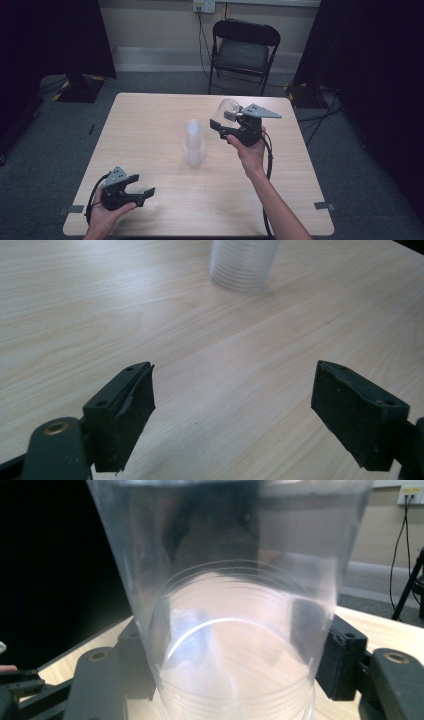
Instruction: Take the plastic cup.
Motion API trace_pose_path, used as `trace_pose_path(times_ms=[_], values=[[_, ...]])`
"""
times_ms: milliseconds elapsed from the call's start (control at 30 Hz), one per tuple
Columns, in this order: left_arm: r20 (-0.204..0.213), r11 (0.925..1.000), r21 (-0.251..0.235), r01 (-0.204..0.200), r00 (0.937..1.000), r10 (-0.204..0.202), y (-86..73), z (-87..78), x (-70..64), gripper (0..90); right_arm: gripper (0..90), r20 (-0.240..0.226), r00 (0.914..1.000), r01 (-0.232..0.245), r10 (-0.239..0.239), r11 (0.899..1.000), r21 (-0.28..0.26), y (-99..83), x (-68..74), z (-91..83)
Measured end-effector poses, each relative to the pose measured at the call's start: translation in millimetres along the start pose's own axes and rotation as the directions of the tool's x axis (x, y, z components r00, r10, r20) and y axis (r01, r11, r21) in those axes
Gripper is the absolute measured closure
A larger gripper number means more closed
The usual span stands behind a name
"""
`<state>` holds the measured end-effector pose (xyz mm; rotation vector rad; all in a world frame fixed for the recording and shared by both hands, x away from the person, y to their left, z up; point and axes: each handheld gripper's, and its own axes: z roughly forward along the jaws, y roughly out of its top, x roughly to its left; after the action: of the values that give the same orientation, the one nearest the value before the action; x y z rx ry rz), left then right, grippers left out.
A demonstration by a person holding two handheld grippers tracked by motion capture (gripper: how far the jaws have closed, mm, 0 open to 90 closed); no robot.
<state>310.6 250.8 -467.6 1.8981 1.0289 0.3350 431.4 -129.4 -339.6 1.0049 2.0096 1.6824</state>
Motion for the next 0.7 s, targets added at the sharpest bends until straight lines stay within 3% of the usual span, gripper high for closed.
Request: trace_pose_path(times_ms=[200,400,533,600,700], values=[[0.010,0.9999,-0.013,-0.010,0.9999,0.010,1.2,2.3,-3.4,17.4,33.0,-0.005,0.9996,-0.027,0.027,1.000,0.013,-7.8,-2.8,-8.2],[0.008,0.9975,-0.063,-0.034,0.9994,0.034,4.5,4.7,-7.8,21.6,32.9,-0.031,0.9976,-0.062,0.063,0.998,0.032,-19.8,-2.2,-12.1],[0.013,0.9935,-0.103,-0.048,0.9987,0.050,9.4,4.6,-13.0,21.6,32.9,-0.042,0.9947,-0.092,0.094,0.995,0.050,-27.0,-1.0,-12.2],[-0.001,0.9903,-0.118,-0.073,0.9973,0.073,12.0,3.2,-14.8,21.6,33.0,-0.045,0.9940,-0.097,0.100,0.994,0.054,-29.4,0.3,-13.3],[-0.010,0.9862,-0.146,-0.078,0.9970,0.077,15.8,2.4,-16.8,21.7,32.9,-0.052,0.9924,-0.109,0.111,0.993,0.054,-32.6,3.1,-16.0]])
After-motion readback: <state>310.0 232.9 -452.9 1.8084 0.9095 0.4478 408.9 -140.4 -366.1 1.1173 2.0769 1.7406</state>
